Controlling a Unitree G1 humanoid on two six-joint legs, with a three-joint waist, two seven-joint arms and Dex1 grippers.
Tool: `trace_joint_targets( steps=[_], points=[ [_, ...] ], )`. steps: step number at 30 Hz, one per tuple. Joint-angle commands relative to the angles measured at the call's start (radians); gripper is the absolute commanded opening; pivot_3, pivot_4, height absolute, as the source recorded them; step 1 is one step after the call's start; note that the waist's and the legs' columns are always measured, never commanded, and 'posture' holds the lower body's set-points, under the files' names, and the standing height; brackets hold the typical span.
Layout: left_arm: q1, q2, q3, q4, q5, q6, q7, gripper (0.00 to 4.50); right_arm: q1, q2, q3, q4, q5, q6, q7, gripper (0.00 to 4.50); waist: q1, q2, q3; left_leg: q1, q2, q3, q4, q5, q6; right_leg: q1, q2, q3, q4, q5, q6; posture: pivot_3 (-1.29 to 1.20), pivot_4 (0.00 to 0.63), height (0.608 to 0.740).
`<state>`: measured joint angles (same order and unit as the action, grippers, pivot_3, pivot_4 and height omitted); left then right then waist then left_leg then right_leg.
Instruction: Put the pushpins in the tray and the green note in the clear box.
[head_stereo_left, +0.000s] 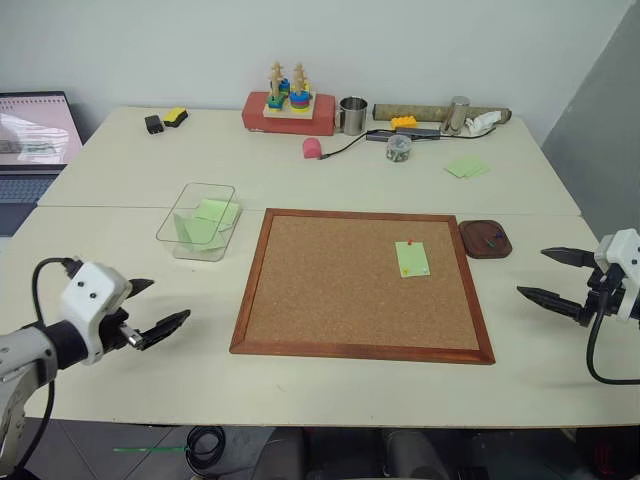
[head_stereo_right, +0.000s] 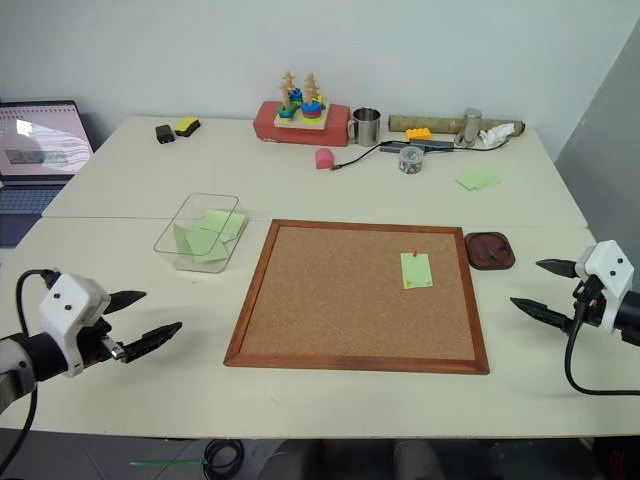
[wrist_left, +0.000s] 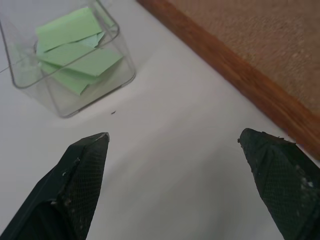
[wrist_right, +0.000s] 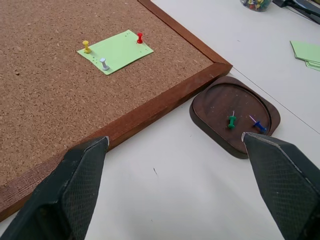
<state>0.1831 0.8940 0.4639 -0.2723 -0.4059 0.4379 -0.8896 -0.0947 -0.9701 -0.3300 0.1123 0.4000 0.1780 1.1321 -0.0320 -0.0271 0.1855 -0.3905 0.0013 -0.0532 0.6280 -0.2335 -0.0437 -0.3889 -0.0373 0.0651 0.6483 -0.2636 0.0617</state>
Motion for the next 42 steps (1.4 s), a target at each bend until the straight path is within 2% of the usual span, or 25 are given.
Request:
trace_joint_targets(
  steps=[1,7,11,17,21,26,31,36,42],
  points=[
    [-0.088,0.005,-0.066,-0.07,-0.045,0.029,-0.012,4.16,0.017,0.005,-0.037,-0.06,0.028,0.016,-0.009,4.5,0.0,0.0,0.0,0.0,0.0,0.0,0.0,0.0,0.0,0.0,0.0,0.0,0.0,0.0,0.0,0.0,0.15,0.74],
    [-0.29,-0.068,-0.315,-0.137,-0.054,0.077,-0.018,3.0,0.041,0.036,-0.048,-0.18,0.077,0.096,-0.053,4.5,0.005,0.001,0.0,-0.001,-0.003,-0.001,0.002,0.0,0.0,0.001,0.0,0.0,0.0,0.002,0.003,0.0,0.15,0.74],
    [-0.452,-0.232,-0.524,-0.063,0.008,0.07,0.023,2.15,0.011,0.083,-0.015,-0.259,0.127,0.164,-0.092,4.5,0.004,0.001,0.0,-0.001,-0.006,-0.001,0.002,0.0,0.0,0.001,0.0,0.001,0.0,0.004,0.002,0.0,0.15,0.74],
    [-0.547,-0.394,-0.638,0.137,0.109,-0.038,0.075,0.96,-0.065,0.15,0.074,-0.312,0.13,0.237,-0.152,4.5,-0.002,0.001,-0.001,-0.001,-0.007,-0.001,0.003,0.0,0.0,0.001,0.003,0.002,0.001,0.005,0.001,0.0,0.15,0.74],
    [-0.548,-0.453,-0.675,0.252,0.154,-0.109,0.072,0.12,-0.164,0.192,0.175,-0.267,0.065,0.284,-0.224,4.5,-0.001,0.001,-0.001,-0.001,-0.007,-0.002,0.003,0.0,0.0,0.0,0.003,0.001,0.001,0.005,0.001,0.0,0.15,0.74],
    [-0.54,-0.491,-0.675,0.334,0.168,-0.152,0.062,0.02,-0.279,0.258,0.267,-0.171,0.001,0.302,-0.275,4.5,0.002,0.001,-0.001,-0.003,-0.007,-0.003,0.005,0.0,0.0,0.0,0.003,0.001,0.001,0.005,0.001,0.0,0.15,0.74],
    [-0.529,-0.518,-0.685,0.393,0.18,-0.178,0.06,0.02,-0.397,0.337,0.348,-0.007,-0.084,0.223,-0.285,4.5,0.002,0.002,-0.001,-0.003,-0.008,-0.004,0.006,0.0,0.0,0.0,0.002,0.0,0.001,0.006,0.001,0.0,0.15,0.74],
    [-0.523,-0.536,-0.684,0.402,0.187,-0.173,0.067,0.02,-0.518,0.428,0.368,0.213,-0.139,0.149,-0.309,4.5,0.004,0.005,-0.003,-0.002,-0.008,-0.003,0.008,0.001,0.0,0.001,0.002,0.001,0.002,0.008,0.001,0.0,0.15,0.74],
    [-0.506,-0.544,-0.686,0.378,0.192,-0.162,0.073,0.02,-0.584,0.473,0.376,0.399,-0.187,0.03,-0.3,4.5,0.004,0.005,-0.004,-0.003,-0.008,-0.004,0.01,0.001,0.001,0.002,0.002,0.0,0.002,0.008,0.002,0.0,0.15,0.74]
  ],
)
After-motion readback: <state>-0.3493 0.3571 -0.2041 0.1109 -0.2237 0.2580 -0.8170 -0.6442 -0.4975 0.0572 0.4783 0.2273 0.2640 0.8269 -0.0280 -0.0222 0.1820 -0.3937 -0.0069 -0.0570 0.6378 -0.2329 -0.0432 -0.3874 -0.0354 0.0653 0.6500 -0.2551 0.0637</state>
